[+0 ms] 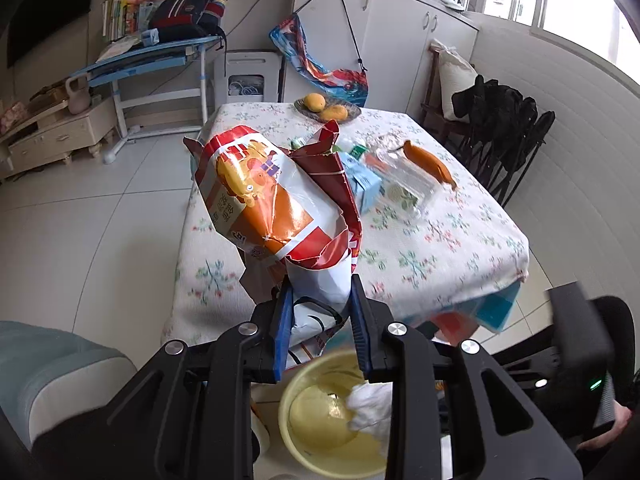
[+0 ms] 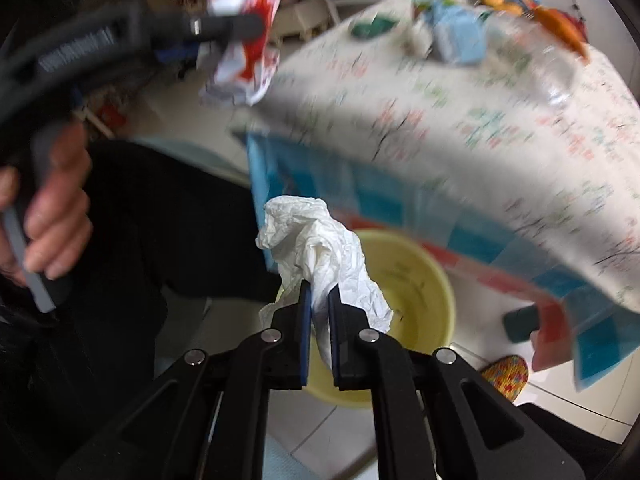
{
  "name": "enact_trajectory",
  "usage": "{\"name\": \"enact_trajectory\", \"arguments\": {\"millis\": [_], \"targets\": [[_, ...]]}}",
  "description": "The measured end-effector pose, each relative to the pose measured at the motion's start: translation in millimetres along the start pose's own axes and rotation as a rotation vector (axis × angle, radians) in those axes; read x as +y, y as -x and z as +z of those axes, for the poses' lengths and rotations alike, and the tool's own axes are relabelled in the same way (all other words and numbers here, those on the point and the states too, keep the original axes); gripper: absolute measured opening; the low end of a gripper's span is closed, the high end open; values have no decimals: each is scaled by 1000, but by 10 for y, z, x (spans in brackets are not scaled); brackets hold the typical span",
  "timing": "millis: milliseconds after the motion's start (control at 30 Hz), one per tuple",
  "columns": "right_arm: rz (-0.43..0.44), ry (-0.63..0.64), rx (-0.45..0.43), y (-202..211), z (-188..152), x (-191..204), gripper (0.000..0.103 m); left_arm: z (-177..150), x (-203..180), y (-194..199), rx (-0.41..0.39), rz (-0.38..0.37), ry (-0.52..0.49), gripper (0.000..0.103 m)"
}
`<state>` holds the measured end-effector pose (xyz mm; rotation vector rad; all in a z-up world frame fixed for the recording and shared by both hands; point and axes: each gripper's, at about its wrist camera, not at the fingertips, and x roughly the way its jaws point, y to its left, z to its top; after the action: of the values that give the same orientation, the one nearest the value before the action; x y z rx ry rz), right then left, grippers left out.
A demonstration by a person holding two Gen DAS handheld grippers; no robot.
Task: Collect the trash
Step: 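Carry both items over the yellow bucket and open both tools to drop them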
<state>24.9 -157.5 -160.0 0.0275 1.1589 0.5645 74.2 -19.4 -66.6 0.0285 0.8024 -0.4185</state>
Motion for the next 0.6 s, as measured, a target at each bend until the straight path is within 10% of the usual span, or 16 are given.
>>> {"name": "enact_trajectory", "arguments": {"millis": [267, 600], "targets": [[-27, -6, 25, -115, -65, 12, 45, -258, -91, 109, 28, 0, -18, 26], [-65, -131, -197, 340, -38, -172, 59, -460, -327, 81, 87, -8, -87, 26]]}}
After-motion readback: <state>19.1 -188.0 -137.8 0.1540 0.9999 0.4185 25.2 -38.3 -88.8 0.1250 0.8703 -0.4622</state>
